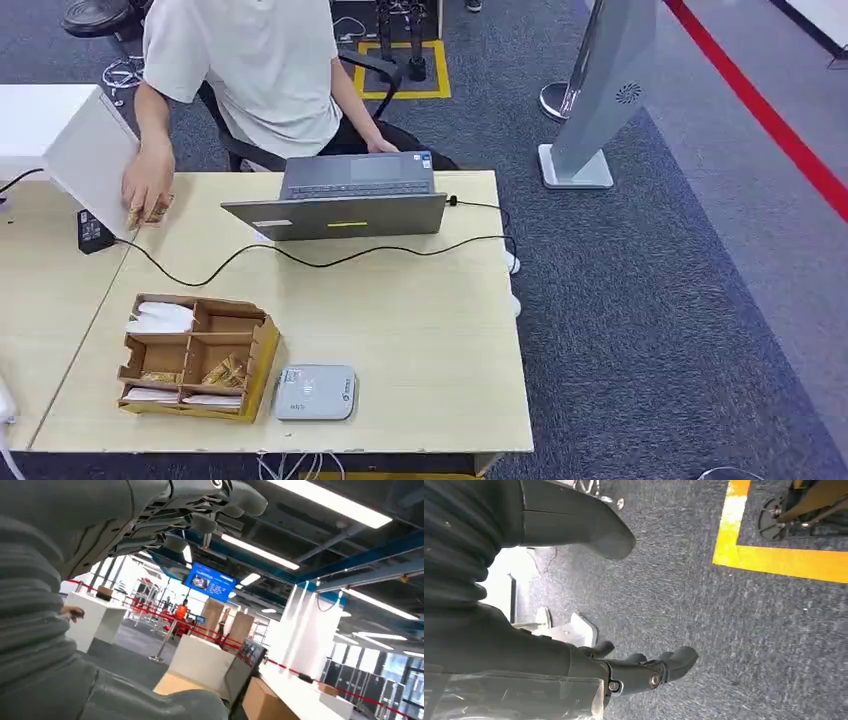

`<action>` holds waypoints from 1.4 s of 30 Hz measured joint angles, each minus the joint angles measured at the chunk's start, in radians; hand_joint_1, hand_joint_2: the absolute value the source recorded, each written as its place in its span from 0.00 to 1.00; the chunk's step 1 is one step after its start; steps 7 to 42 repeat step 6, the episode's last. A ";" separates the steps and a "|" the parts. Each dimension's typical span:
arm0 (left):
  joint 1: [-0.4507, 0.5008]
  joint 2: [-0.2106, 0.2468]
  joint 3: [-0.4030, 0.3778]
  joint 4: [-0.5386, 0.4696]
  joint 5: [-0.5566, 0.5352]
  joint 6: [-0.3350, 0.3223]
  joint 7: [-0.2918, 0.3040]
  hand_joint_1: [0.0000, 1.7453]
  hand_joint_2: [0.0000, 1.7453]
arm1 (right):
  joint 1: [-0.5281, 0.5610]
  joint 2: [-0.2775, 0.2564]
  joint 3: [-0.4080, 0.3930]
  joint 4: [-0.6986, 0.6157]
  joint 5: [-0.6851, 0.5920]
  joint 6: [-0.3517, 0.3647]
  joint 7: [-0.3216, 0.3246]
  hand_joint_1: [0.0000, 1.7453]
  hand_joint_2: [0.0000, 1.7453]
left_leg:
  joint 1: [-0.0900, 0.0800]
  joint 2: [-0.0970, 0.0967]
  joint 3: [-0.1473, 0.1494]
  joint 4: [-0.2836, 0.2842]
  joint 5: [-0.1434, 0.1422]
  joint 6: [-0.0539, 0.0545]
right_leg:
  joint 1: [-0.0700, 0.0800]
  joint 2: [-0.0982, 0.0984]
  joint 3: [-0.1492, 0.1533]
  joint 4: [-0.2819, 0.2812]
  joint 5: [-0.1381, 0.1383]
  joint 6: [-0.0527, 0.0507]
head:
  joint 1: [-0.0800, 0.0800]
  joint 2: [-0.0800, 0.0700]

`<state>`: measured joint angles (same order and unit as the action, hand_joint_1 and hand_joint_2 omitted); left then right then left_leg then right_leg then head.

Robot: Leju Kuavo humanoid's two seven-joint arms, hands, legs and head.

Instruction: Pass the card to the sensor for recognition and then transmit it.

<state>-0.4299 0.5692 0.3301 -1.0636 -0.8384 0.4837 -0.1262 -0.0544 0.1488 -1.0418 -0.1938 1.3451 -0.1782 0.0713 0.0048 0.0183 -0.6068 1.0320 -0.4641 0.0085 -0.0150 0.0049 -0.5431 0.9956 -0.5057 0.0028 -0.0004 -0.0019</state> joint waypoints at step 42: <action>0.129 -0.012 0.244 -0.006 0.350 -0.082 -0.054 0.00 1.00 | 0.000 0.003 -0.014 0.000 -0.017 -0.003 0.000 0.00 1.00 | -0.001 0.007 0.003 0.000 -0.002 -0.002 | 0.000 0.007 -0.001 0.000 0.001 -0.001 | -0.002 0.000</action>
